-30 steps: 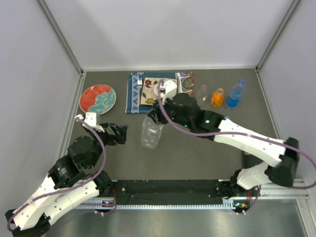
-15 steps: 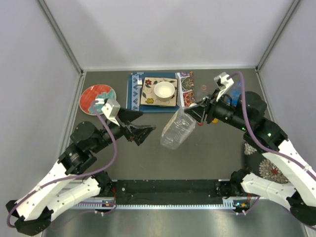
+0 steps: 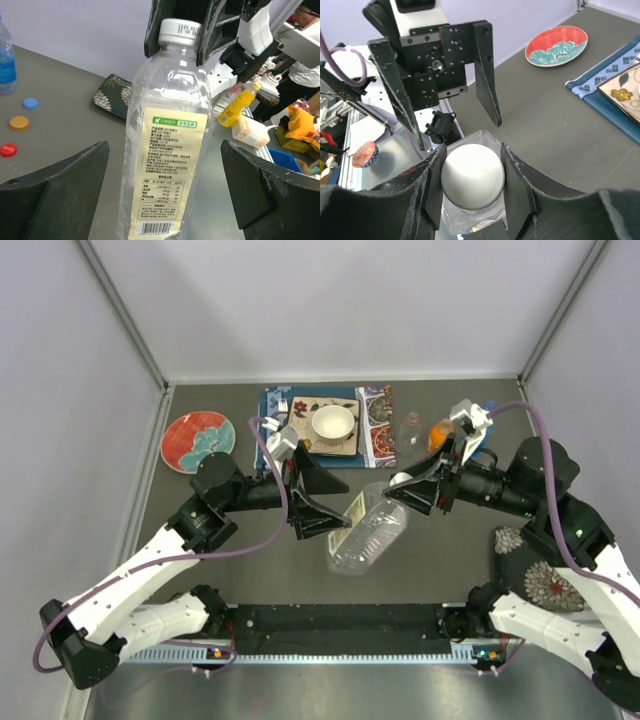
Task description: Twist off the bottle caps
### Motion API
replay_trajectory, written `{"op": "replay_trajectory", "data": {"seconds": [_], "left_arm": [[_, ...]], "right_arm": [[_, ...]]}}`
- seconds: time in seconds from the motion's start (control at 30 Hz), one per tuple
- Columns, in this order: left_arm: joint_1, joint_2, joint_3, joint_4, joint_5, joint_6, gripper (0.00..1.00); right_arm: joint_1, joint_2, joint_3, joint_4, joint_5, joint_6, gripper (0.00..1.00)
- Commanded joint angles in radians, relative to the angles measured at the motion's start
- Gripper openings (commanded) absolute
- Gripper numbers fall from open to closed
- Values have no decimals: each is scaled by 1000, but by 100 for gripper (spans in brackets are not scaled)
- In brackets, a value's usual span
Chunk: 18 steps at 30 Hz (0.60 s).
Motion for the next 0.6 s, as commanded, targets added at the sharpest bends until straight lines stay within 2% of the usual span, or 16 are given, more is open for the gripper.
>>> {"op": "replay_trajectory", "data": {"seconds": [0.0, 0.27, 0.57], "left_arm": [[4, -7, 36, 75, 83, -15, 99], [4, 31, 21, 33, 79, 17, 99], [1, 50, -4, 107, 157, -19, 99]], "right_arm": [[-10, -4, 78, 40, -52, 5, 0], [-10, 26, 86, 116, -95, 58, 0], [-10, 49, 83, 160, -67, 89, 0]]}}
